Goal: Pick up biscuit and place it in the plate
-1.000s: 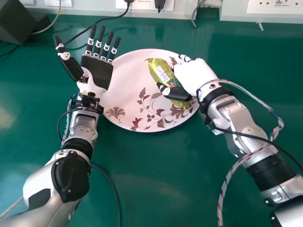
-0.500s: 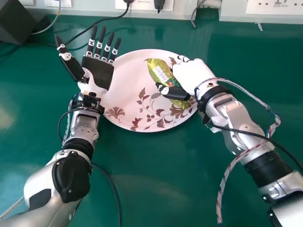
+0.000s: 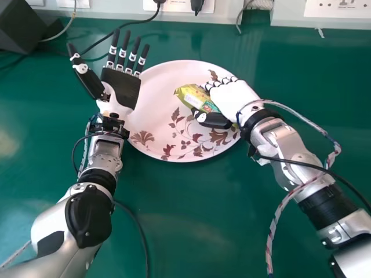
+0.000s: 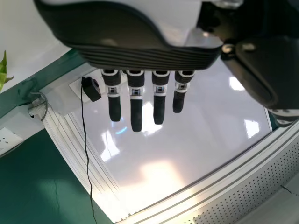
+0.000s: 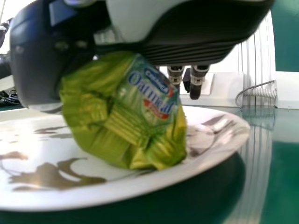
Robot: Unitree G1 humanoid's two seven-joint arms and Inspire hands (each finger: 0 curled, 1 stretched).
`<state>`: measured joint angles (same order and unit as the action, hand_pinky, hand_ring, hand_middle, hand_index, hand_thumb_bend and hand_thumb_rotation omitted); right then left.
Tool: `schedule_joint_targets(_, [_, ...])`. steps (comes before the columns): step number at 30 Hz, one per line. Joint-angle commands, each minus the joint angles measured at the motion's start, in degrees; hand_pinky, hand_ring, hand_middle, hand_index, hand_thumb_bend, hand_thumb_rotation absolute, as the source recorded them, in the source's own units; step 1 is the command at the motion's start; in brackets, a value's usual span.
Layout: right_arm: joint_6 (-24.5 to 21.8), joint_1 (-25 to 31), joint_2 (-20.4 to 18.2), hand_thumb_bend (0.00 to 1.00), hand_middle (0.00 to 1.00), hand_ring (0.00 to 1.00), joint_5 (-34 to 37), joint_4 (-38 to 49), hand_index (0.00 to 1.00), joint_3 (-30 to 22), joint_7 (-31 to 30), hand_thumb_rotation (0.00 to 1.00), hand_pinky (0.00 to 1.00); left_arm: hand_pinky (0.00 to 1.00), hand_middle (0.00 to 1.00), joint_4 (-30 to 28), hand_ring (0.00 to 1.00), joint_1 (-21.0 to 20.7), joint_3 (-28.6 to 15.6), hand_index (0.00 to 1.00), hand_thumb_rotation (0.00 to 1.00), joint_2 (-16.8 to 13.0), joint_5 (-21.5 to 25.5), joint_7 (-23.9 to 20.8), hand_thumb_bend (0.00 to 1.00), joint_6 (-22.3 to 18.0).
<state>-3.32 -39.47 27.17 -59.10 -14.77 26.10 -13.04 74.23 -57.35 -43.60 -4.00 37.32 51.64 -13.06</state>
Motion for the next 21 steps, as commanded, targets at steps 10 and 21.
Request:
schedule_joint_targets(10, [0.52, 0.56, 1.53, 0.93, 1.0, 1.0, 0.99, 0.48, 1.0, -0.73, 0.68, 1.0, 1.0, 0.81, 0.88, 0.64, 0.79, 1.93, 0.88, 0.96, 0.5, 0.72, -0.75, 2.29, 1.0, -1.38])
schedule_joint_targets(21, [0.02, -0.2, 2.34, 1.0, 1.0, 1.0, 1.32, 2.11, 1.0, -1.37, 0.08, 1.0, 1.0, 0.81, 0.89, 0.61, 0.79, 1.91, 1.1, 0.97, 0.53, 0.88, -1.02, 1.15, 1.0, -1.9])
